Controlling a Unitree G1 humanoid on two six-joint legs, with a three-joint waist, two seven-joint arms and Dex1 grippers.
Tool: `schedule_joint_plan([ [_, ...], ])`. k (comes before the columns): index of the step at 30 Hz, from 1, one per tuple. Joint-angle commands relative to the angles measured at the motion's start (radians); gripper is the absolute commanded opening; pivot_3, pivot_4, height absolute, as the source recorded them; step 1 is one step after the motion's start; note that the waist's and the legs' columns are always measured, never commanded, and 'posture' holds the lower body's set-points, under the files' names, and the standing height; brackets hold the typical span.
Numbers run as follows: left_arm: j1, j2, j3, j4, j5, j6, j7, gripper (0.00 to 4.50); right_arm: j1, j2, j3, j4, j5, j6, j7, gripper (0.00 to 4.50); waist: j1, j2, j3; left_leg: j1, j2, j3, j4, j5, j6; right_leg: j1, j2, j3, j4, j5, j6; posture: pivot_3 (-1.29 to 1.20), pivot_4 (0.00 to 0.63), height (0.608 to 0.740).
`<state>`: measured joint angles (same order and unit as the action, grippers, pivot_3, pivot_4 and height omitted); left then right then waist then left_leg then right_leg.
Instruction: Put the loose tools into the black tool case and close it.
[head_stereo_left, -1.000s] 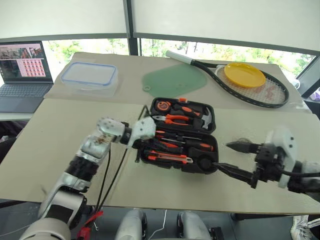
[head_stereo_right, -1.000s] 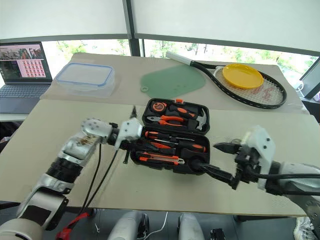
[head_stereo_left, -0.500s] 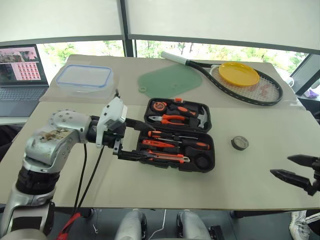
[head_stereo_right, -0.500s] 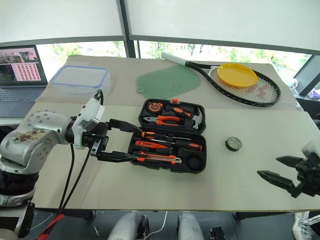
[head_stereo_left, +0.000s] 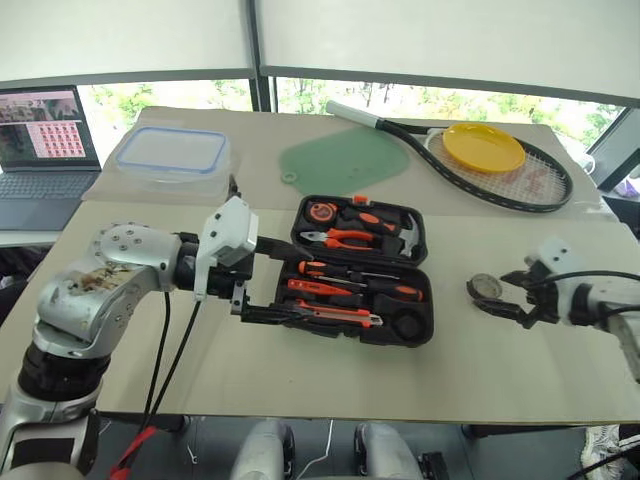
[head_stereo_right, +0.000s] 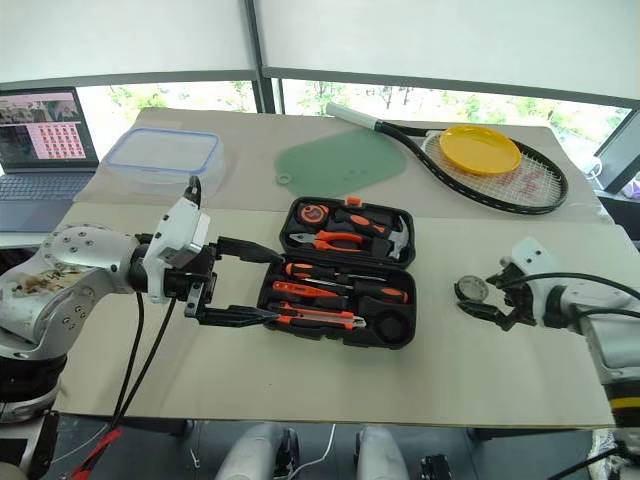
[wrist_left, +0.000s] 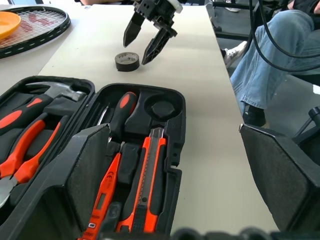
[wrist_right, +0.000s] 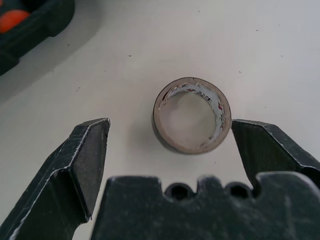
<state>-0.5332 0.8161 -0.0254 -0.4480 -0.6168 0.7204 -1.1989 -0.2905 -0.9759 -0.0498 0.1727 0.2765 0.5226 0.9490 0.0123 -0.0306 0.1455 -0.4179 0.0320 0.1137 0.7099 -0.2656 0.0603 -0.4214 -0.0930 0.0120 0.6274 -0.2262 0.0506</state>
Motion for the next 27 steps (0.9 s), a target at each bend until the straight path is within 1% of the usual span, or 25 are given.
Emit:
schedule_joint_plan([
  [1, 0.006, 0.021, 0.005, -0.029, 0.009, -0.031, 0.010, 4.46, -0.031, 0.016, 0.013, 0.055, -0.034, -0.071, 0.023, 4.50, 0.000, 0.000, 0.000, 0.000, 0.000, 0.000, 0.000, 0.000, 0.000, 0.000, 0.000, 0.000, 0.000, 0.000, 0.000, 0.00, 0.150, 0.738],
  [3, 0.008, 0.025, 0.003, -0.029, 0.014, -0.037, 0.010, 4.46, -0.037, 0.031, 0.024, 0.083, -0.048, -0.095, 0.032, 4.50, -0.001, 0.000, 0.000, 0.000, 0.000, 0.000, 0.000, 0.000, 0.000, 0.000, 0.000, 0.000, 0.000, 0.000, 0.000, 0.00, 0.150, 0.738],
  [6, 0.005, 0.027, -0.003, -0.022, 0.023, -0.050, 0.010, 4.50, -0.048, 0.057, 0.041, 0.137, -0.072, -0.133, 0.034, 3.75, -0.002, 0.000, 0.000, 0.001, 0.000, 0.000, 0.000, 0.000, 0.000, 0.001, 0.000, 0.000, 0.000, 0.000, 0.000, 0.00, 0.150, 0.738],
  [9, -0.003, 0.025, -0.012, -0.012, 0.033, -0.061, 0.008, 4.50, -0.057, 0.079, 0.051, 0.179, -0.096, -0.169, 0.033, 2.79, -0.003, 0.000, 0.000, 0.001, 0.000, 0.000, 0.000, 0.000, 0.000, 0.001, 0.000, 0.000, 0.000, 0.000, 0.000, 0.00, 0.150, 0.738],
  [11, -0.009, 0.025, -0.017, -0.005, 0.037, -0.068, 0.006, 4.50, -0.059, 0.089, 0.050, 0.188, -0.101, -0.182, 0.034, 2.08, -0.004, 0.000, 0.000, 0.002, 0.000, 0.000, 0.000, 0.000, 0.000, 0.002, 0.000, 0.000, 0.000, 0.000, 0.000, 0.00, 0.150, 0.738],
  [12, -0.011, 0.024, -0.019, -0.002, 0.037, -0.071, 0.006, 4.50, -0.057, 0.091, 0.046, 0.183, -0.099, -0.182, 0.034, 1.81, -0.005, 0.000, 0.000, 0.002, 0.001, 0.000, 0.000, 0.000, 0.000, 0.002, 0.000, 0.000, 0.000, 0.000, 0.000, 0.00, 0.150, 0.738],
  [14, -0.014, 0.025, -0.022, 0.003, 0.038, -0.076, 0.005, 4.50, -0.052, 0.091, 0.039, 0.170, -0.093, -0.180, 0.035, 1.05, -0.004, 0.000, 0.000, 0.002, 0.001, 0.000, 0.000, 0.000, 0.000, 0.002, 0.000, 0.000, 0.001, 0.000, 0.000, 0.00, 0.150, 0.738],
  [17, -0.018, 0.025, -0.033, 0.011, 0.048, -0.091, 0.001, 4.50, -0.024, 0.073, 0.010, 0.121, -0.071, -0.171, 0.047, 0.10, -0.002, 0.000, 0.000, 0.002, 0.001, 0.000, 0.000, 0.000, 0.000, 0.002, 0.000, 0.000, 0.001, 0.000, 0.000, 0.00, 0.150, 0.738],
  [20, -0.024, 0.022, -0.042, 0.019, 0.054, -0.099, -0.003, 4.50, 0.002, 0.056, -0.019, 0.066, -0.049, -0.152, 0.061, 0.04, -0.001, 0.000, 0.000, 0.002, 0.001, 0.000, 0.000, 0.000, 0.000, 0.002, 0.000, 0.000, 0.001, 0.000, 0.000, 0.00, 0.150, 0.738],
  [23, -0.029, 0.017, -0.051, 0.023, 0.058, -0.101, -0.009, 4.50, 0.017, 0.049, -0.076, -0.063, 0.041, -0.065, 0.092, 0.04, -0.002, 0.000, 0.000, 0.002, 0.001, 0.000, 0.000, 0.000, 0.000, 0.001, 0.000, 0.000, 0.001, 0.000, 0.000, 0.00, 0.150, 0.738],
  [26, -0.023, 0.022, -0.063, 0.018, 0.057, -0.101, -0.023, 4.50, 0.043, 0.039, -0.107, -0.262, 0.165, 0.029, 0.157, 0.04, -0.004, 0.002, 0.001, 0.002, 0.001, 0.001, 0.000, 0.000, 0.000, 0.001, 0.000, 0.000, 0.001, 0.000, 0.000, 0.00, 0.150, 0.738],
  [27, -0.020, 0.025, -0.068, 0.017, 0.061, -0.107, -0.029, 4.50, 0.051, 0.035, -0.095, -0.352, 0.198, 0.053, 0.171, 0.04, -0.005, 0.002, 0.001, 0.002, 0.001, 0.001, 0.000, 0.000, 0.000, 0.000, 0.000, 0.001, 0.002, 0.000, 0.000, 0.00, 0.150, 0.738],
])
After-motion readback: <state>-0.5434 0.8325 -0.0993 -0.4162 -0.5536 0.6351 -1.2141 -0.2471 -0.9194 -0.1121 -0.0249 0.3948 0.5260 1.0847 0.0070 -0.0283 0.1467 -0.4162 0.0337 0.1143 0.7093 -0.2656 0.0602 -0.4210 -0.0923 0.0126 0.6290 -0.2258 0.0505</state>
